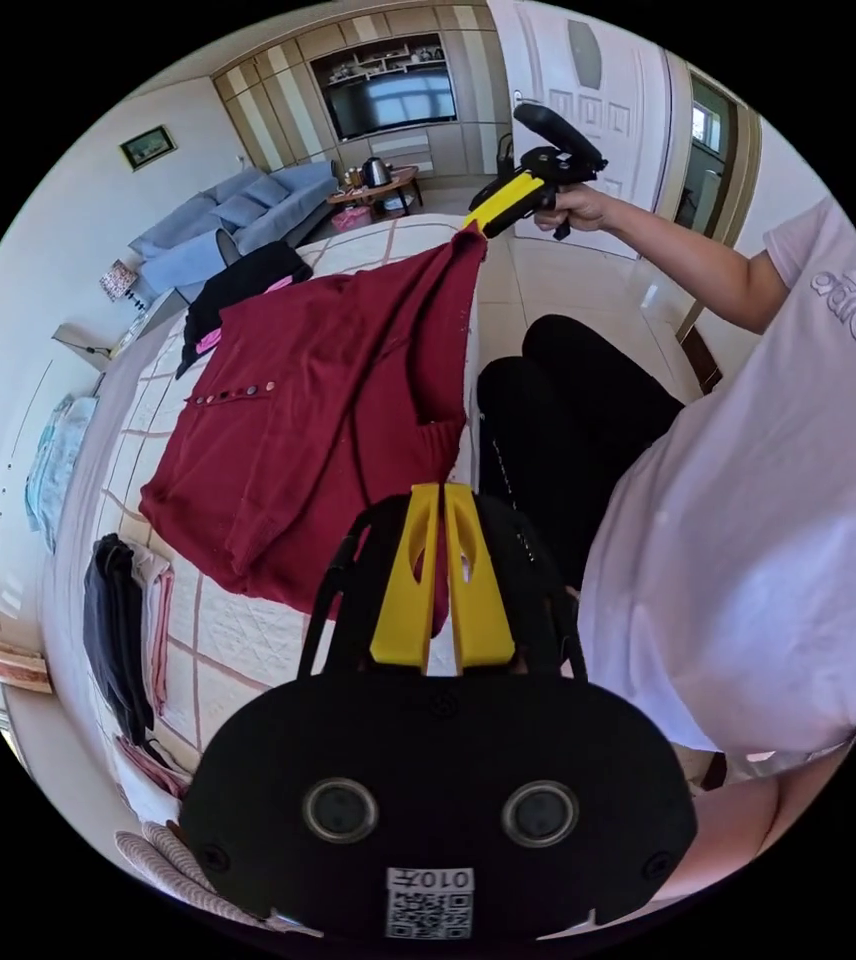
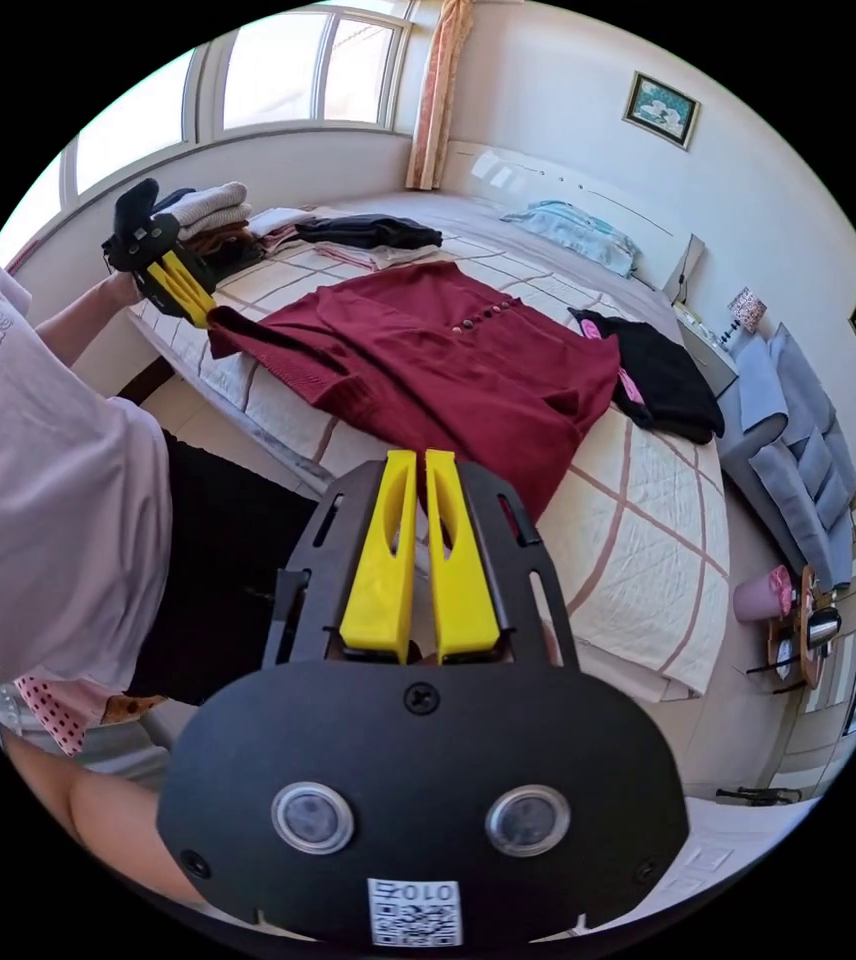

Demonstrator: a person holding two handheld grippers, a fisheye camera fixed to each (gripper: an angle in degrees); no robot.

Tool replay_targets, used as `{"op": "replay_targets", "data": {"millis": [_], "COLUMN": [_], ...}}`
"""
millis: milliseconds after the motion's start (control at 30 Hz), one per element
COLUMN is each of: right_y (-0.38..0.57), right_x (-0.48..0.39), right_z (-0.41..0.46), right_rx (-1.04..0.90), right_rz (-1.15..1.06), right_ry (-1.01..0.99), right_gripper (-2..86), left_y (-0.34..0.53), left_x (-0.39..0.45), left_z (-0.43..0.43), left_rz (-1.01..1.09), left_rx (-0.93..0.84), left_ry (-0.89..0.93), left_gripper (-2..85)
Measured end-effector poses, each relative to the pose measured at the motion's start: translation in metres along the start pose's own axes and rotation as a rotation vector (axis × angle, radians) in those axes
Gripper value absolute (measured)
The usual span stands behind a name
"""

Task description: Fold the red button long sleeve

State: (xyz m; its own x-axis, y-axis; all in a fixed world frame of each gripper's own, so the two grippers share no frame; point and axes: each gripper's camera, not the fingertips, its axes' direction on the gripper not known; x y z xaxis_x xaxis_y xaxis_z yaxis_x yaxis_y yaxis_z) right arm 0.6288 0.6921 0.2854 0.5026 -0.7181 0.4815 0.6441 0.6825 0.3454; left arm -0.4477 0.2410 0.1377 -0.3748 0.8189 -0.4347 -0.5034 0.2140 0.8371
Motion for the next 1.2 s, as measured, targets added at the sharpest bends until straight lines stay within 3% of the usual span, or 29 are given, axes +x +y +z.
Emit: {"op": "replay_targets", "data": {"millis": [100, 300, 633, 800, 967, 1200], "right_y": [-0.002, -0.004, -0.021, -0.035, -0.102, -0.248], "right_x": [-0.002, -0.003, -0.032, -0.032, 0.024, 0.200], "right_z": [0.008, 0.015, -0.038, -0.034, -0.026, 0.006], "right_rx": [-0.029, -0.103, -0.201, -0.276, -0.311, -0.221], "right_rz": [-0.014, -0.077, -0.252, -0.307, -0.388, -0.337], "right_ry": [-0.002, -0.043, -0.160, -0.243, -0.220, -0.301], "right_gripper": [1.2, 1.1, 1.3, 1.3, 1.3, 1.4], "left_y": [-0.016, -0.041, -0.041, -0.040, -0.047, -0.106], "left_x": [0.019, 0.056, 0.044, 0.044, -0.020, -0.251], "left_z": [0.007, 0.039, -0.045, -0.046, -0.051, -0.066], "left_rz": [0.061, 0.230, 0.245, 0.246, 0.191, 0.176], "left_rx": [-0.068, -0.209, -0.160, -0.187, -0.147, -0.102], "left_ry": [-0.077, -0.019, 0.148, 0.226, 0.237, 0.217], "left_gripper": [-0.2, -0.2, -0.2, -0.2, -0.3, -0.3]}}
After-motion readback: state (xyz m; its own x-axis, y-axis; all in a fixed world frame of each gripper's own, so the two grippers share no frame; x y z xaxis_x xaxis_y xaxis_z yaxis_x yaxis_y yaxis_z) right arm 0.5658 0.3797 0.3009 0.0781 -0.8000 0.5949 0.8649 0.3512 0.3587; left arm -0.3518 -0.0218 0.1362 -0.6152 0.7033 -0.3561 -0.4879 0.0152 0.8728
